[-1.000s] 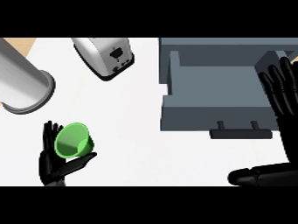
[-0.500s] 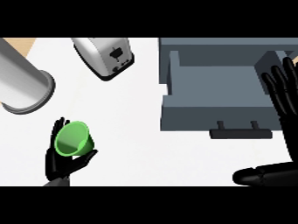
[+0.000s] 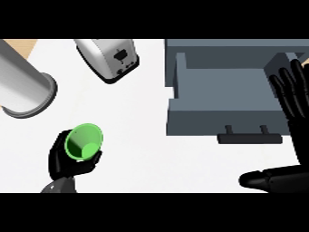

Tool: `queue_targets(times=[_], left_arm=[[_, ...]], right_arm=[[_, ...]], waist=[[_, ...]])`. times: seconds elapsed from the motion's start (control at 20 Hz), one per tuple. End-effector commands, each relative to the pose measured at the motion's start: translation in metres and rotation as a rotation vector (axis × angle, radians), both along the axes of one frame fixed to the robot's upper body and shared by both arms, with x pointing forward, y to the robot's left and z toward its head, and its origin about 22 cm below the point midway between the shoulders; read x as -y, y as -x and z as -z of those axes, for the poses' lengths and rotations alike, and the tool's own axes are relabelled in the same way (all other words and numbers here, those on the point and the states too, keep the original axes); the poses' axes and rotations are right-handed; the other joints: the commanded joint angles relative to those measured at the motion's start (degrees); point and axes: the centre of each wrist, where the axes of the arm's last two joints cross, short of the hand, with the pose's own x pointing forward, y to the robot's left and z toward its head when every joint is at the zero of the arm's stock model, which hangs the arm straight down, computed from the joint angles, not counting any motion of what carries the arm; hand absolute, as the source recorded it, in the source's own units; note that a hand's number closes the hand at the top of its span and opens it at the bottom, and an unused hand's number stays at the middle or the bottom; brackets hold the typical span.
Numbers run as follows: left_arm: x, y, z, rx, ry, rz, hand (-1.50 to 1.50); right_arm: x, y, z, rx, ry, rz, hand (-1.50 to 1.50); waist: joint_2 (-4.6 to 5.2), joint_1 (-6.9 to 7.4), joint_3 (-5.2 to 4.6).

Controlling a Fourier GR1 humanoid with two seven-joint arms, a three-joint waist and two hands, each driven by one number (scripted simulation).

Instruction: Pick up the cup, place it into the drawer and close the drawer

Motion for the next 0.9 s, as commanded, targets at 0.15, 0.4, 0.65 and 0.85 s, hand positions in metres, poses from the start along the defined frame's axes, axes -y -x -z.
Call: queue_targets(times=[0.15, 0.4, 0.65, 0.85], left_arm=[[-0.01, -0.016, -0.002, 0.073, -0.016, 0.064, 1.5], [-0.013, -0.025, -0.007, 0.125, -0.061, 0.101, 1.5], [-0.017, -0.066, -0.061, 0.213, -0.036, 0.185, 1.5], [0.004, -0.05, -0.066, 0.249, -0.081, 0.266, 1.5]], right_arm=[[-0.006, 0.012, -0.01, 0.007, 0.014, 0.0, -1.5], [-0.002, -0.004, 0.006, -0.003, 0.011, 0.003, -1.5], [-0.002, 0.012, 0.005, -0.005, 0.006, 0.012, -1.5], [0.008, 0.011, 0.007, -0.027, 0.018, 0.004, -1.5]], waist=[[0.08, -0.36, -0.04], [0.2, -0.35, -0.05], [-0.27, 0.29, 0.07], [-0.24, 0.42, 0.07]])
